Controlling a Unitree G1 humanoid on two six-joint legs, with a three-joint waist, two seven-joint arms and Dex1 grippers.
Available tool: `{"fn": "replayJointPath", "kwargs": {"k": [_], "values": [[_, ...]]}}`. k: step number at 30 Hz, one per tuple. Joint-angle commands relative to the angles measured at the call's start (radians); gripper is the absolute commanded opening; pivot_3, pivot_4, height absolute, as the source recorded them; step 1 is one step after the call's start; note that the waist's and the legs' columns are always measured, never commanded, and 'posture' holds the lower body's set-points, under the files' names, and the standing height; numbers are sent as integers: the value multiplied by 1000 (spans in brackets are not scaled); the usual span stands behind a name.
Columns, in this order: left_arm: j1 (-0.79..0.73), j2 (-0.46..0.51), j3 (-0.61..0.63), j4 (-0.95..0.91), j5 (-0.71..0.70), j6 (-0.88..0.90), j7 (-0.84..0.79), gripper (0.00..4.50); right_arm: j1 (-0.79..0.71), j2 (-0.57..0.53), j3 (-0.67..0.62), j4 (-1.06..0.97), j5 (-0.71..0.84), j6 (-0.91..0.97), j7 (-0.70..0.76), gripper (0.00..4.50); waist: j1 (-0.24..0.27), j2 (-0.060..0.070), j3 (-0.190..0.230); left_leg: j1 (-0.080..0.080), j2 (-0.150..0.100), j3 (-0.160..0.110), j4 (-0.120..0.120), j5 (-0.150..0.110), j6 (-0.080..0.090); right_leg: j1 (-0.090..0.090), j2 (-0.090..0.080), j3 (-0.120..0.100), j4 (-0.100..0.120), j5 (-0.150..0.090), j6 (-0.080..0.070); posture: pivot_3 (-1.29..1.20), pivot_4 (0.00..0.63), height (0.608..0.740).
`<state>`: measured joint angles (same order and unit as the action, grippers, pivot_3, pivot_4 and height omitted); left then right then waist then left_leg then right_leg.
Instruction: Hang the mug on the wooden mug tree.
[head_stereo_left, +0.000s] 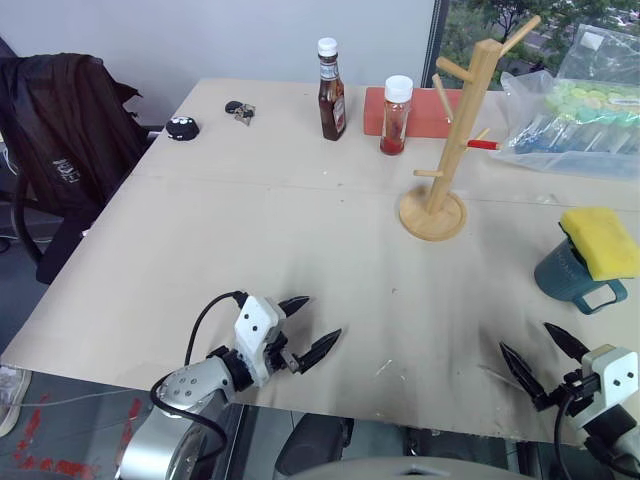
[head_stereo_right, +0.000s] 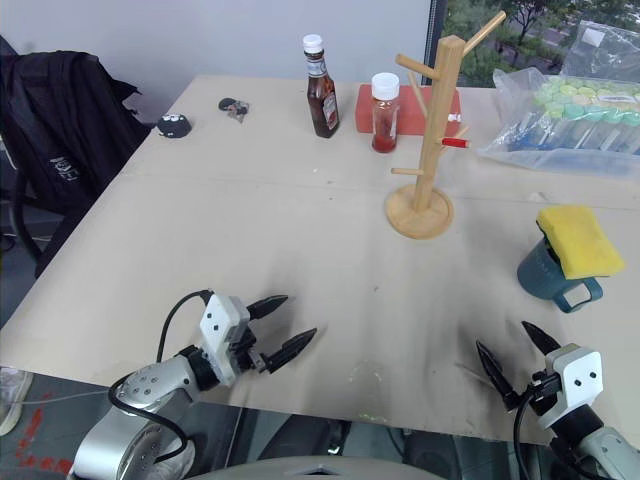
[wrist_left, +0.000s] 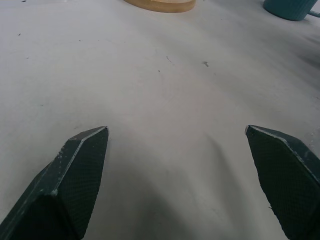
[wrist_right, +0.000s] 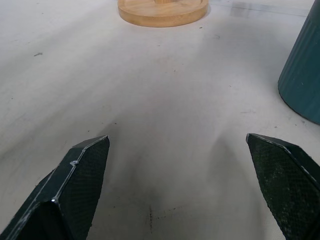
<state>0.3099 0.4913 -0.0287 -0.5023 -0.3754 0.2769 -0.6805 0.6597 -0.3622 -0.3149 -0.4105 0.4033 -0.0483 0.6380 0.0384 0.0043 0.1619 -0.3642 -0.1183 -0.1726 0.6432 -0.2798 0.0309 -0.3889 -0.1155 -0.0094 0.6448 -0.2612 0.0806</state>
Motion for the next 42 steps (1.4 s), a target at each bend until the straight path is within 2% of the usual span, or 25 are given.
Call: {"fn": "replayJointPath", "kwargs": {"k": [1,29,30,32,34,35,38,42], "values": [[7,5,19,-31,-5,-25,-4,4500,-7,-2,-5,-7,8,-7,1,4413,0,0,0,0,0,0,0,0,0,0,0,0,0,0,0,0,150,740],[-121,3,-2,7,-16,-2,-50,4500,-60,18,20,43,-16,-34,6,4413,4,-1,-1,0,0,1,0,2,-4,0,2,1,0,0,0,0,150,740],[-125,3,-3,8,-18,-1,-51,4500,-61,19,19,43,-14,-34,5,4413,13,-2,-1,1,9,15,2,2,-4,-6,9,8,1,2,-2,0,150,740],[-136,6,-3,15,-20,0,-56,4500,-61,22,21,43,-18,-37,3,4413,20,-7,-3,2,36,57,6,-7,-3,-18,29,41,0,13,-8,0,150,740],[-145,8,-3,23,-21,0,-59,4500,-61,23,22,42,-30,-47,0,4413,16,-12,-4,5,56,87,8,-12,-4,-26,46,64,-2,21,-12,0,150,740],[-153,9,-3,27,-22,1,-63,4500,-58,27,21,39,-34,-54,-4,4413,4,-14,-5,6,64,98,9,-15,-4,-26,50,68,-4,23,-15,0,150,740],[-186,15,-13,38,-28,7,-85,4500,-44,36,20,15,-42,-71,-13,4413,-25,-15,-5,9,65,95,10,-18,0,-22,52,64,-4,25,-12,0,150,740],[-228,22,-21,49,-40,18,-114,4500,-29,34,8,-38,-40,-73,-29,4413,-31,-15,-5,9,65,92,11,-18,-1,-21,52,61,-3,27,-12,0,150,740]]}}
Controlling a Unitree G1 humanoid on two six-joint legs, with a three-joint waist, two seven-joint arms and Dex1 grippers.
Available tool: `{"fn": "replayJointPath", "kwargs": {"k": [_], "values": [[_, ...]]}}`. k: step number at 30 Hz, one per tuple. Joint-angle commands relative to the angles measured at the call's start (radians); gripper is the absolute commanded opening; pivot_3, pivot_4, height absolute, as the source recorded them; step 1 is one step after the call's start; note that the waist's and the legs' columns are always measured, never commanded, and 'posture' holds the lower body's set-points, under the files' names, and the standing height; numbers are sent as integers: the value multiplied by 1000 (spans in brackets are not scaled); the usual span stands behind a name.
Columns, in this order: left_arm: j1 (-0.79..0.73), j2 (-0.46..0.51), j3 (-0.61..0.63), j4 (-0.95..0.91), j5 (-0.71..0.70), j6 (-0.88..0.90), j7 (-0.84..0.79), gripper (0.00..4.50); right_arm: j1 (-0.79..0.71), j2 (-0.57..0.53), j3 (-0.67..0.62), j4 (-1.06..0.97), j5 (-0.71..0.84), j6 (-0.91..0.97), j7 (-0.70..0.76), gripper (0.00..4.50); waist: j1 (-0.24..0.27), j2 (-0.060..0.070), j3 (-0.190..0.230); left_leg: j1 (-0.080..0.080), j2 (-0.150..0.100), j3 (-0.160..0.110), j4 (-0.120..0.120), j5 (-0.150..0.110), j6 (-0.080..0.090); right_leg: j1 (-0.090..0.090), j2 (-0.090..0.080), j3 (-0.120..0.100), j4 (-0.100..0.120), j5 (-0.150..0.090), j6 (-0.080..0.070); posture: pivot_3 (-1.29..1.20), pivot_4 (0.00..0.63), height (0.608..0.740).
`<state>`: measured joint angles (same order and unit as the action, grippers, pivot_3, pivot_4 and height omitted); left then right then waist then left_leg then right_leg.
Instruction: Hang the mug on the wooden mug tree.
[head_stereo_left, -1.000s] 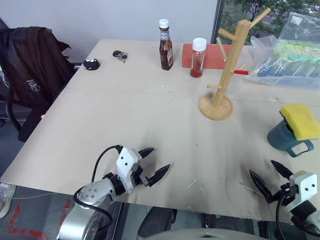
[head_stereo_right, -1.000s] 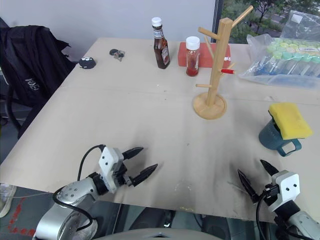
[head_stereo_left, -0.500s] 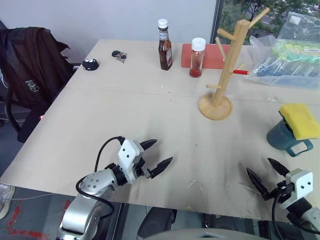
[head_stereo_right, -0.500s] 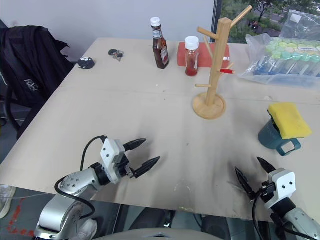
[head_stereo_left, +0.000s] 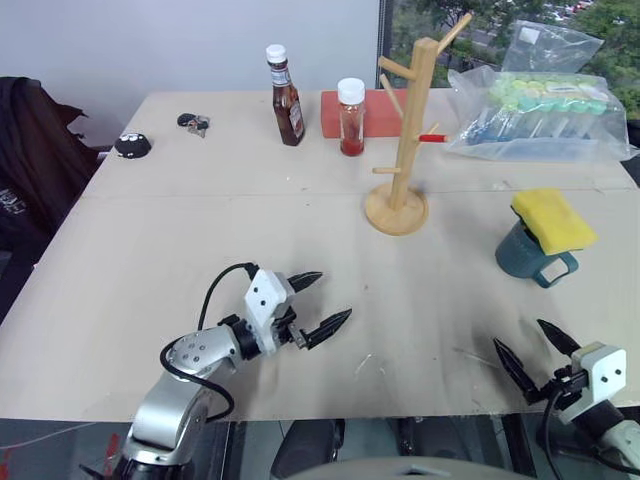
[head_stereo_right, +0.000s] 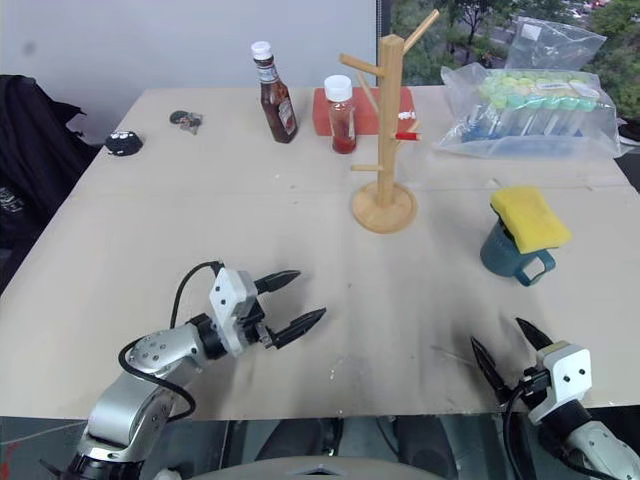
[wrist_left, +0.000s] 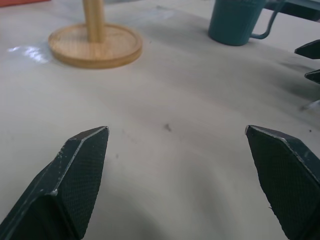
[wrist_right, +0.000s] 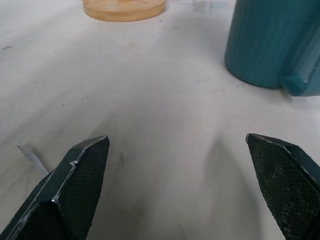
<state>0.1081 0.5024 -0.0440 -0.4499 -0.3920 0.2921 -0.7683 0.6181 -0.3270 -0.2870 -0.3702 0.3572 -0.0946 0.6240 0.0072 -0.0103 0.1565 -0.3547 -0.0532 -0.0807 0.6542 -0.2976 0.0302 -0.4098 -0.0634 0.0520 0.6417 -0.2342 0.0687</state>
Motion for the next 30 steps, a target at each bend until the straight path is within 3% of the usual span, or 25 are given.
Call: {"fn": "replayJointPath", "kwargs": {"k": [1,8,13,23,30], "values": [[-43,13,-6,-1,-31,8,-36,4500,19,-5,-31,-102,7,-27,-21,4413,1,0,0,0,0,-1,0,0,0,0,0,-1,0,0,0,0,150,740],[-184,40,-12,7,-97,71,-119,4500,25,-43,-152,-315,54,33,-92,4413,5,0,-1,-4,-1,-8,1,3,-6,0,1,-8,0,1,-1,0,150,740],[-349,16,-18,-5,-179,160,-123,4500,-65,-144,-223,-483,88,185,-179,4413,5,0,-1,-6,-2,-9,2,4,-7,-2,1,-9,1,1,-2,0,150,740],[-453,21,-38,-38,-245,209,-164,4500,-430,-284,-91,-398,-38,522,-319,4413,3,-1,0,-8,-2,-10,8,5,-8,0,2,-10,1,2,-2,0,150,740],[-468,25,-33,-48,-189,164,-134,4500,-607,-281,-90,-270,-10,694,-347,4413,5,-2,0,-10,-3,-10,11,4,-7,0,2,-10,1,2,-3,0,150,740]]}}
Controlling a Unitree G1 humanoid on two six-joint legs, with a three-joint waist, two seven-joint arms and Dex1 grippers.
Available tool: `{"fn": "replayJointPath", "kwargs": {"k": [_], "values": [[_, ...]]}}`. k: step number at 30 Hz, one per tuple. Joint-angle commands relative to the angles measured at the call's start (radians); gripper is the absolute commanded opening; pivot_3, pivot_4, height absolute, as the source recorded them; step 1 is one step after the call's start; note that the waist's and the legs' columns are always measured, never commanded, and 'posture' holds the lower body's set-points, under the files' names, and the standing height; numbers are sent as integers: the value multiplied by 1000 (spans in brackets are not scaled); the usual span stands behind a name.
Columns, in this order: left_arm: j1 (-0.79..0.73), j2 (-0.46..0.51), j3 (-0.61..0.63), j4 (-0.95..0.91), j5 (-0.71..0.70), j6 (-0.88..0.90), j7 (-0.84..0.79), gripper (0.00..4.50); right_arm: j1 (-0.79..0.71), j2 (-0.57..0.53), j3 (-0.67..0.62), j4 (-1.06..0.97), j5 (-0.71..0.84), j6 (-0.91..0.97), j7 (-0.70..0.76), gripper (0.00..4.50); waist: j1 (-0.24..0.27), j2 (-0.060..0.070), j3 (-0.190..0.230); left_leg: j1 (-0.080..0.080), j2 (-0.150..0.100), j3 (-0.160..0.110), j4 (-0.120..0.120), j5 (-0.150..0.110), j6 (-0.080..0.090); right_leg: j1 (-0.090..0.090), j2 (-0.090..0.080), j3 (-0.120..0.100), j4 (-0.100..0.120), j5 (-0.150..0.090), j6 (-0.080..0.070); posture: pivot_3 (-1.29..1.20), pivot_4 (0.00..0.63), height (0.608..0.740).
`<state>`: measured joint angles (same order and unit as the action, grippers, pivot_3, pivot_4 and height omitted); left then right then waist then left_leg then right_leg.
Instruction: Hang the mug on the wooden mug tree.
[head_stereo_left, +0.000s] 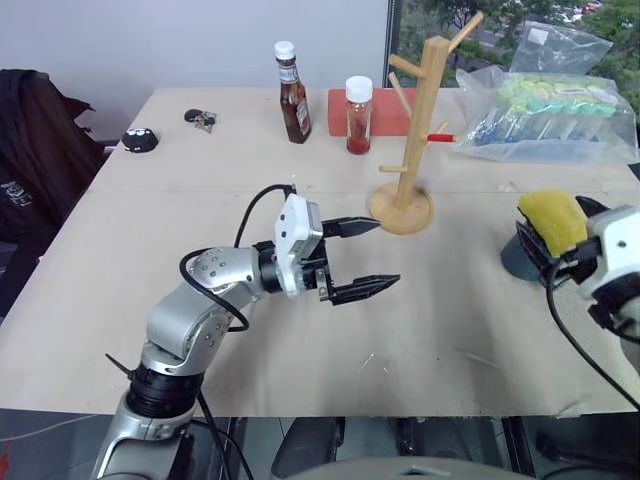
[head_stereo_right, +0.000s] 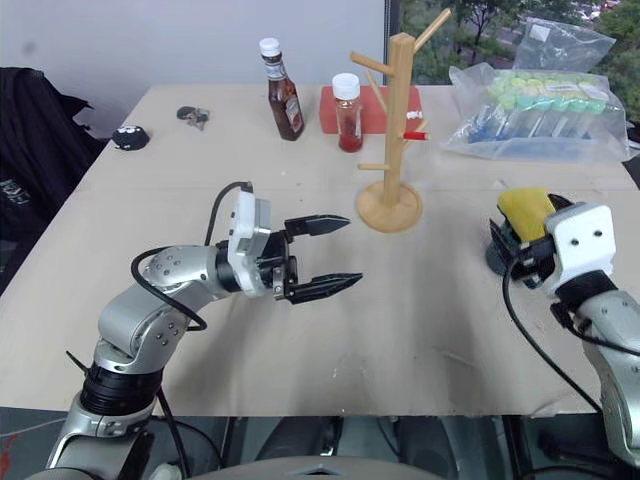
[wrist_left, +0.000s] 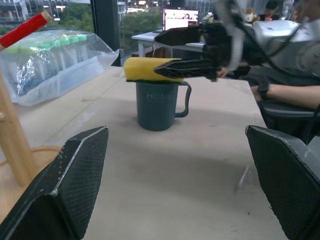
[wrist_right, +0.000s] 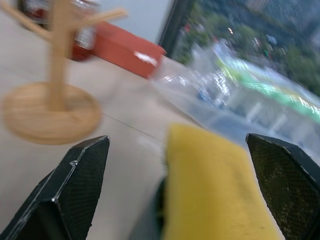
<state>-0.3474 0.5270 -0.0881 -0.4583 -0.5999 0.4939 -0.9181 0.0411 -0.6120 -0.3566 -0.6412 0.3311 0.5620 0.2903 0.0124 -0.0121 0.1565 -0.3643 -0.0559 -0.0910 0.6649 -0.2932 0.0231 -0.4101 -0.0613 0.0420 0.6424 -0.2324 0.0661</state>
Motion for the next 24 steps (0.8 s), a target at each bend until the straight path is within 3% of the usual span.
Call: {"fn": "replayJointPath", "kwargs": {"k": [1,4,6,10,12,13,16,17,24], "values": [[-13,-4,10,-43,29,-50,22,4500,-38,4,-21,9,16,46,-12,4413,0,0,0,0,0,0,0,0,0,0,0,0,0,0,0,0,150,740],[-9,-24,10,-61,41,-79,44,4500,-48,-14,-14,34,6,57,12,4413,0,0,0,0,0,0,0,0,0,0,0,0,0,0,0,0,150,740],[-5,-30,16,-77,20,-66,54,4500,-49,-21,-15,47,6,78,21,4022,0,0,0,0,0,0,0,0,0,0,0,0,0,0,0,0,150,740],[-7,-29,13,-88,15,-57,58,4500,-52,-29,-16,53,6,94,29,2428,-1,0,0,0,0,0,0,0,0,0,0,0,0,0,0,0,150,740],[-14,-30,14,-89,6,-48,62,4500,-59,-34,-15,57,-5,102,23,1895,-1,0,0,0,0,0,0,0,0,0,0,0,0,0,0,0,150,740],[-18,-30,13,-89,3,-46,64,4500,-61,-35,-15,57,-10,99,24,1304,-2,0,0,0,0,0,1,0,0,0,0,0,0,0,0,0,150,740],[-22,-28,10,-90,-3,-41,64,4500,-71,-28,-25,46,-19,91,19,229,-1,0,0,0,0,0,1,0,0,0,0,0,0,0,0,0,150,740],[-24,-26,9,-89,-6,-40,63,4500,-81,-22,-33,42,-16,93,12,64,-1,0,0,0,0,0,1,0,0,0,0,0,0,0,0,0,150,740],[-41,-22,-2,-84,-35,-14,41,4500,-93,-29,-128,-12,2,112,2,64,-1,0,0,0,0,0,1,0,0,0,0,0,0,0,1,0,150,740]]}}
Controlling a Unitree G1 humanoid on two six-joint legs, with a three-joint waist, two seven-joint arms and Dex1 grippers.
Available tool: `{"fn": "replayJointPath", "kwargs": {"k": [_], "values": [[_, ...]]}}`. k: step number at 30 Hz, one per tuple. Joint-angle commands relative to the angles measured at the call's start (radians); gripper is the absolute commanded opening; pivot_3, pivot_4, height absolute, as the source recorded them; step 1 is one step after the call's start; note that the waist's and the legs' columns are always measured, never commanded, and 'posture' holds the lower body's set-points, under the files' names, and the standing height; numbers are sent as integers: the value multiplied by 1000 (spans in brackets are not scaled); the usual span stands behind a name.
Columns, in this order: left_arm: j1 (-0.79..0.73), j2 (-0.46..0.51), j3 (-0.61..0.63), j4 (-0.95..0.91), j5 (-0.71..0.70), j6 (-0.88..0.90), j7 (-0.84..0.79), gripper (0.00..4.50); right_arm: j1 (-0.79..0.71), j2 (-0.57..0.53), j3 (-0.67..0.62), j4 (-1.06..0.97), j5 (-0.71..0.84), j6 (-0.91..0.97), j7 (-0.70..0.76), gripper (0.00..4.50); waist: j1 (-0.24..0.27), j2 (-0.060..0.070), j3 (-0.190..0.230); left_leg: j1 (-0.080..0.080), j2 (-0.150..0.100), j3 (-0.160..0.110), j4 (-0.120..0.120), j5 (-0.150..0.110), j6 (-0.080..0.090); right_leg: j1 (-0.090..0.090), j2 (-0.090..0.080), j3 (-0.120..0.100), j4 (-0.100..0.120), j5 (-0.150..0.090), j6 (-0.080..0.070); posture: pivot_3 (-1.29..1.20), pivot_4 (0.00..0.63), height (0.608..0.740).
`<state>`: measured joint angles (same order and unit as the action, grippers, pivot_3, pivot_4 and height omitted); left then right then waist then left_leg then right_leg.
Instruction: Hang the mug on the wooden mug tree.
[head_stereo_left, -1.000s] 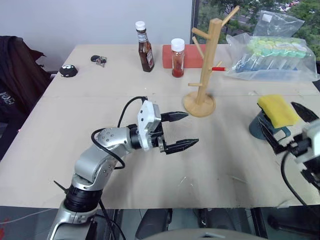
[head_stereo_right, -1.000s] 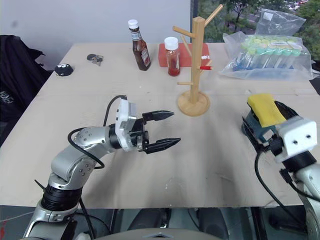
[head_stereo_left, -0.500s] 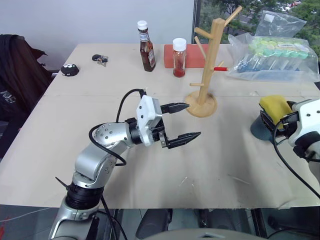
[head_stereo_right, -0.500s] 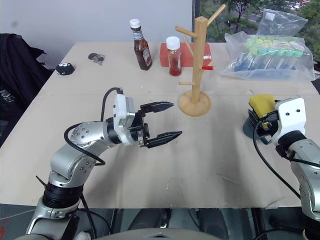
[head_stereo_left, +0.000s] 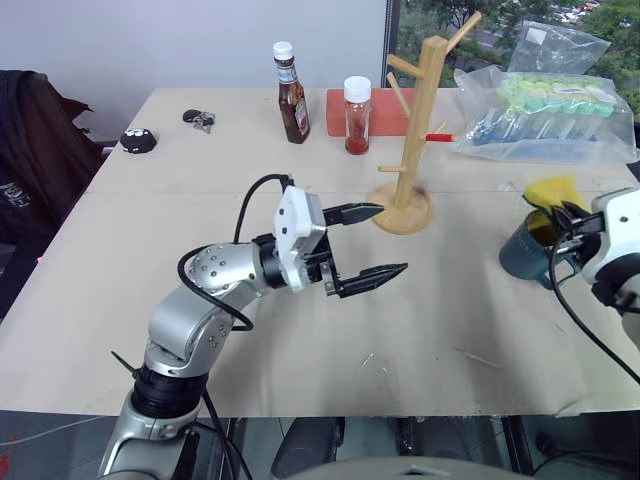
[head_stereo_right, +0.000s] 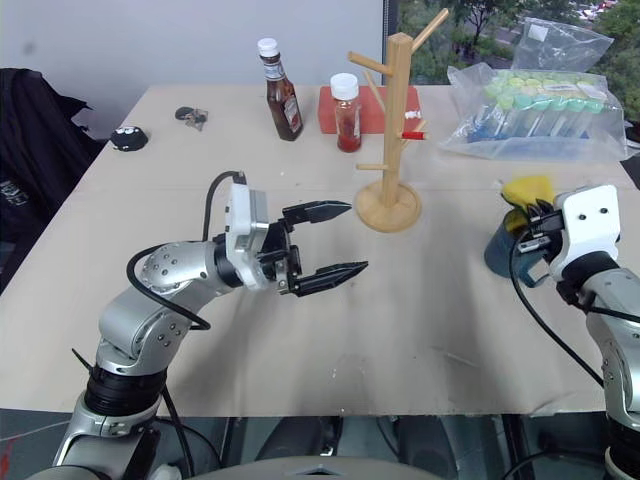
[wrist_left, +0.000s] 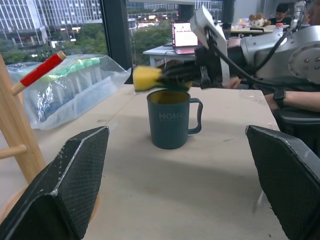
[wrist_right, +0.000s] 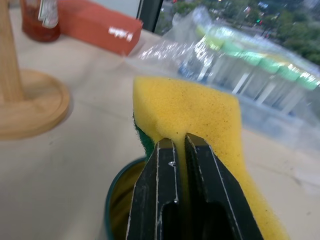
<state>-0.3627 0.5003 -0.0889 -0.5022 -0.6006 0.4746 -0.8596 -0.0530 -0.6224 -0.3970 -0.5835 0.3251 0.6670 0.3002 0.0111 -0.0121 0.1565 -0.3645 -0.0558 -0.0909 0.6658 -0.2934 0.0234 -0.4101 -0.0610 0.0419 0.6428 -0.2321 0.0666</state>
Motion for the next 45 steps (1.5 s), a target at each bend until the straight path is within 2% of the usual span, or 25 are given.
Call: {"fn": "replayJointPath", "kwargs": {"k": [1,7,15,18,25,30,35,38,45], "values": [[-29,6,-5,-39,-41,12,-25,4500,13,-22,-117,-80,10,18,-8,64,3,0,0,0,0,0,0,0,0,0,0,0,0,0,0,0,150,740],[-117,-15,-81,70,-2,-14,-112,4500,255,11,-351,-71,-15,40,27,64,13,0,0,-3,-3,-5,0,0,0,0,-1,-3,0,0,0,0,150,740],[-202,-71,-133,165,48,-45,-149,4500,392,81,-333,40,-60,-32,23,64,-23,0,0,1,-2,1,1,-2,5,1,0,1,0,1,1,0,150,740],[-201,-79,-138,159,47,-33,-154,4500,383,91,-327,80,-68,-58,15,845,-26,0,0,1,-1,1,1,-2,5,1,0,2,1,1,2,0,150,740],[-191,-73,-130,147,37,-20,-152,4500,406,128,-362,0,-23,-78,24,4427,-20,1,0,1,-1,0,1,0,1,1,0,1,1,1,2,0,150,740],[-171,-68,-118,132,29,0,-130,4500,509,177,-326,-177,71,-34,76,4427,-18,1,0,0,-1,-1,1,0,1,1,-1,1,0,1,2,0,150,740],[-148,-66,-133,109,38,25,-105,4500,488,325,-131,-323,57,88,-108,4427,-25,1,0,0,0,-2,1,-1,1,1,-1,0,0,1,2,0,150,740],[-163,-77,-132,111,36,37,-88,4500,435,398,-31,-305,-11,101,-212,4427,-22,1,0,1,0,-1,2,-1,1,1,-1,0,0,2,2,0,150,740],[-180,-69,-128,97,35,66,-74,4500,305,510,65,-177,-128,22,-360,4427,-22,1,0,0,-1,-1,2,0,0,0,0,0,0,2,2,0,150,740]]}}
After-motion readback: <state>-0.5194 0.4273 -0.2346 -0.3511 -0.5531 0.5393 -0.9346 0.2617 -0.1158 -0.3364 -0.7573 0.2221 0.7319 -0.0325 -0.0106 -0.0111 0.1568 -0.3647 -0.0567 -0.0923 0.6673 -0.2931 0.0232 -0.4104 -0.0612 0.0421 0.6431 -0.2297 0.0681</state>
